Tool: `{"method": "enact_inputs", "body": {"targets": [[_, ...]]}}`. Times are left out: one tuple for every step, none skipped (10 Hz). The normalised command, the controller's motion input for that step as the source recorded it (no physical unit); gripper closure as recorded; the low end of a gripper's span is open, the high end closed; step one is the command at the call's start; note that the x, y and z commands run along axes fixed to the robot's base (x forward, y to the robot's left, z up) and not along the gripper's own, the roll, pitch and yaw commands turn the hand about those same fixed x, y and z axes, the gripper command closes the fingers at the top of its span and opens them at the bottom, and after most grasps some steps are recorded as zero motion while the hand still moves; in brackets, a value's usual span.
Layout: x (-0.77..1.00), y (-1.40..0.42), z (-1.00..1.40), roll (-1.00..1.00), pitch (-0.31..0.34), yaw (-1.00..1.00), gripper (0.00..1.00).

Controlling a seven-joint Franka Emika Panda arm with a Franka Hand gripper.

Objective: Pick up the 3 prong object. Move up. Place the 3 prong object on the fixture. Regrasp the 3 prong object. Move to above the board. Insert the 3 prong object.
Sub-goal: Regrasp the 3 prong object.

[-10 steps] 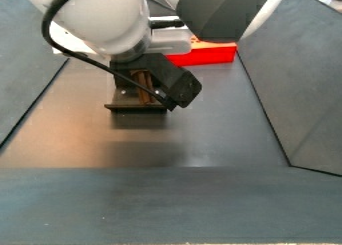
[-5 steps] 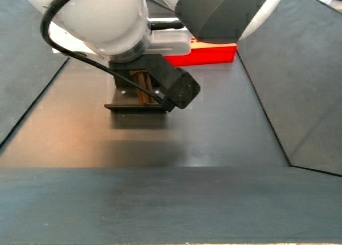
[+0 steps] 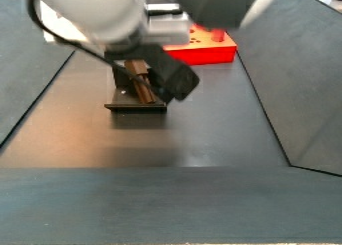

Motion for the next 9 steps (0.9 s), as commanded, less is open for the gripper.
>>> {"method": "enact_inputs", "body": {"targets": [[-0.03, 0.01, 1.0, -0.03, -0.01, 0.05, 0.0], [-0.04, 0.01, 1.0, -0.02, -0.005, 0.05, 0.0], [-0.04, 0.01, 0.81, -0.01, 0.006, 0.04, 0.0], [-0.04, 0.01, 0.67, -0.01, 0.01, 0.04, 0.0], [-0.03, 0.01, 0.35, 0.0, 0.025, 0.03, 0.0], [-0.04, 0.01, 0.22, 0.0, 0.032, 0.03, 0.0], [-0.1, -0.72, 0.34, 1.0, 0.05, 0.0, 0.0], [-0.08, -0.7, 0.33, 1.0, 0.05, 0.0, 0.0], [-0.09, -0.55, 0.23, 1.0, 0.04, 0.0, 0.0]]}}
